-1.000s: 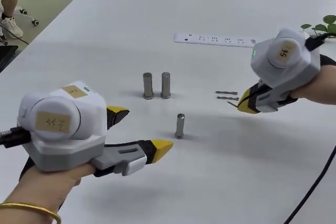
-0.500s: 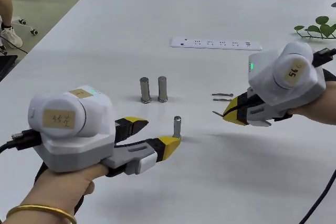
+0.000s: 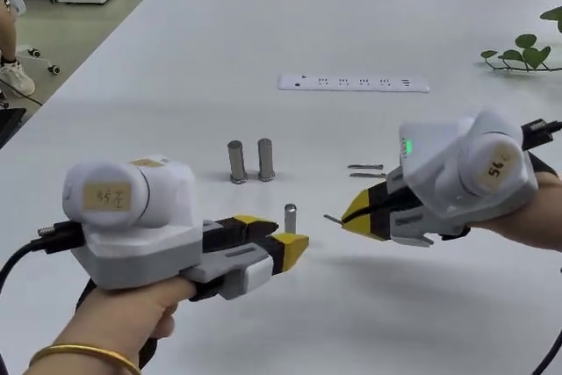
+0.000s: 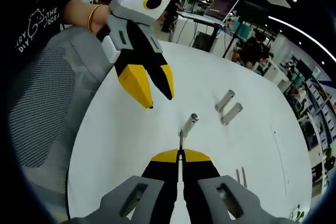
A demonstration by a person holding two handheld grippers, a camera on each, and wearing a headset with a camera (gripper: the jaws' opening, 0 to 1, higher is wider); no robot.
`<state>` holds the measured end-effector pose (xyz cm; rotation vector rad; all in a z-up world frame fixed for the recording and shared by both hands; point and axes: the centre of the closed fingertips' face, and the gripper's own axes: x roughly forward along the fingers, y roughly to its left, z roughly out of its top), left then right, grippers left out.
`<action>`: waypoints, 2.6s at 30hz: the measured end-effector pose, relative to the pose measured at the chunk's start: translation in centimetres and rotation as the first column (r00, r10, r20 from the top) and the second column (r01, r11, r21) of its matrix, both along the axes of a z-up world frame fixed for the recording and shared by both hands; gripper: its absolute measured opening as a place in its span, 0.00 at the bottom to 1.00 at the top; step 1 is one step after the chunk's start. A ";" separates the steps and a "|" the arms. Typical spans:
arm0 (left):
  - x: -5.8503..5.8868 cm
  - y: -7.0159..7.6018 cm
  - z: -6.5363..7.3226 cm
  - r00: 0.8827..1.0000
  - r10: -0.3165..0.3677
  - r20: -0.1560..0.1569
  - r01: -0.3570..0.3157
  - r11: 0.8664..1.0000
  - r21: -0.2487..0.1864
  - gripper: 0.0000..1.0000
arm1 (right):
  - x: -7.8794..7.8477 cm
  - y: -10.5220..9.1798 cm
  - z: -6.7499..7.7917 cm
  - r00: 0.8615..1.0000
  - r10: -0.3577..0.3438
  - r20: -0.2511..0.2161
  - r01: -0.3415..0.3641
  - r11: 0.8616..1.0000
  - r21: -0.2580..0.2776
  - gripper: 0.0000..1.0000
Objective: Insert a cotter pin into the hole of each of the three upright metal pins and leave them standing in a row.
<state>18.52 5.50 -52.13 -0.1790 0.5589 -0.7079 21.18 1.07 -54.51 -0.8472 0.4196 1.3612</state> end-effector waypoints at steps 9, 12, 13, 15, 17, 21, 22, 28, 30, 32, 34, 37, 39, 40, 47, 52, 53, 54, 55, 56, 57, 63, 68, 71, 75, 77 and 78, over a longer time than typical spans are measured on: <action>-0.3 -1.1 -0.1 0.999 -0.025 -0.040 0.024 0.999 -0.042 0.15 | -1.9 1.5 1.0 0.995 0.092 0.036 -0.093 0.995 0.030 0.00; -0.4 -1.4 0.0 0.998 -0.036 -0.043 0.034 0.998 -0.058 0.12 | -2.3 1.8 1.2 0.993 0.113 0.045 -0.114 0.993 0.030 0.00; -0.5 -1.5 0.1 0.998 -0.039 -0.045 0.036 0.997 -0.064 0.12 | -2.4 1.9 1.2 0.992 0.119 0.047 -0.121 0.992 0.030 0.00; -0.5 -1.6 0.2 0.998 -0.038 -0.051 0.034 0.996 -0.081 0.10 | -2.6 2.0 1.4 0.990 0.131 0.049 -0.132 0.991 0.031 0.00; -0.4 -1.7 0.3 0.998 -0.037 -0.056 0.032 0.995 -0.095 0.08 | -2.8 2.1 1.5 0.988 0.146 0.056 -0.148 0.989 0.029 0.00; -0.2 -1.7 0.4 0.998 -0.037 -0.056 0.030 0.994 -0.109 0.06 | -3.1 2.4 1.5 0.983 0.170 0.073 -0.172 0.985 0.021 0.00; -0.2 -1.6 0.4 0.998 -0.035 -0.056 0.028 0.993 -0.111 0.05 | -3.2 2.4 1.5 0.982 0.174 0.074 -0.176 0.984 0.020 0.00; -0.2 -1.6 0.4 0.998 -0.030 -0.056 0.023 0.992 -0.122 0.02 | -3.5 2.7 1.5 0.979 0.185 0.081 -0.187 0.982 0.020 0.00; -0.1 -1.5 0.4 0.998 -0.027 -0.055 0.020 0.992 -0.124 0.01 | -3.5 2.8 1.6 0.979 0.185 0.084 -0.187 0.982 0.024 0.00; -0.1 -1.4 0.4 0.998 -0.021 -0.057 0.014 0.992 -0.126 0.00 | -3.5 2.8 1.7 0.980 0.182 0.085 -0.185 0.982 0.028 0.00; -0.1 -1.4 0.4 0.998 -0.019 -0.057 0.011 0.992 -0.129 0.00 | -3.5 2.9 1.7 0.979 0.183 0.088 -0.186 0.982 0.027 0.00; -0.2 -1.4 0.4 0.998 -0.019 -0.058 0.011 0.992 -0.128 0.00 | -3.5 2.9 1.7 0.977 0.188 0.098 -0.191 0.981 0.022 0.00; -0.3 -1.3 0.4 0.998 -0.032 -0.045 0.026 0.993 -0.115 0.00 | -3.6 2.9 1.7 0.977 0.189 0.096 -0.192 0.981 0.022 0.00; -0.3 -1.3 0.4 0.999 -0.040 -0.034 0.036 0.994 -0.106 0.00 | -3.6 3.0 1.7 0.979 0.185 0.088 -0.188 0.982 0.026 0.00; -0.2 -1.1 0.7 0.999 -0.037 -0.001 0.037 0.994 -0.101 0.00 | -3.5 3.1 1.9 0.975 0.183 0.122 -0.190 0.981 0.046 0.00; -0.1 -0.8 0.8 0.999 -0.036 0.025 0.038 0.996 -0.076 0.00 | -3.2 3.0 2.1 0.986 0.142 0.090 -0.149 0.985 0.083 0.00; -0.1 -0.8 0.8 0.999 -0.038 0.029 0.040 0.997 -0.070 0.00 | -3.1 3.0 2.1 0.988 0.129 0.079 -0.136 0.987 0.089 0.00; -0.1 -0.6 0.7 0.999 -0.040 0.034 0.042 0.997 -0.064 0.00 | -3.0 2.8 2.0 0.993 0.104 0.054 -0.109 0.989 0.102 0.00; -0.2 -0.6 0.8 0.998 -0.044 0.039 0.046 0.997 -0.060 0.00 | -3.0 2.7 1.9 0.997 0.078 0.022 -0.080 0.990 0.112 0.00; -0.3 -0.5 0.8 0.997 -0.055 0.049 0.058 0.997 -0.056 0.00 | -3.0 2.6 1.9 0.998 0.056 -0.010 -0.054 0.990 0.132 0.00; -0.3 -0.4 0.9 0.996 -0.062 0.057 0.065 0.997 -0.051 0.00 | -3.0 2.6 1.9 0.998 0.050 -0.024 -0.046 0.989 0.143 0.01; -0.9 -0.3 0.8 0.984 -0.139 0.112 0.138 0.990 0.017 0.00 | -3.2 2.2 1.9 0.978 -0.023 -0.206 0.068 0.974 0.215 0.04; -1.5 -0.5 0.5 0.966 -0.208 0.156 0.198 0.977 0.078 0.00 | -3.7 2.1 2.0 0.943 -0.033 -0.332 0.121 0.961 0.249 0.06; -1.8 -0.8 0.6 0.945 -0.261 0.196 0.241 0.963 0.119 0.00 | -4.4 1.9 2.0 0.906 -0.015 -0.424 0.141 0.953 0.267 0.06; -2.3 -1.3 1.0 0.915 -0.327 0.235 0.297 0.942 0.154 0.00 | -4.5 1.7 1.9 0.891 -0.010 -0.454 0.153 0.948 0.279 0.07; -2.6 -1.6 1.1 0.899 -0.360 0.248 0.323 0.929 0.178 0.00 | -4.9 1.7 2.0 0.881 0.001 -0.474 0.152 0.947 0.285 0.07; -2.8 -1.8 1.1 0.890 -0.378 0.254 0.336 0.922 0.193 0.00 | -5.1 1.7 2.0 0.874 0.007 -0.485 0.153 0.945 0.290 0.07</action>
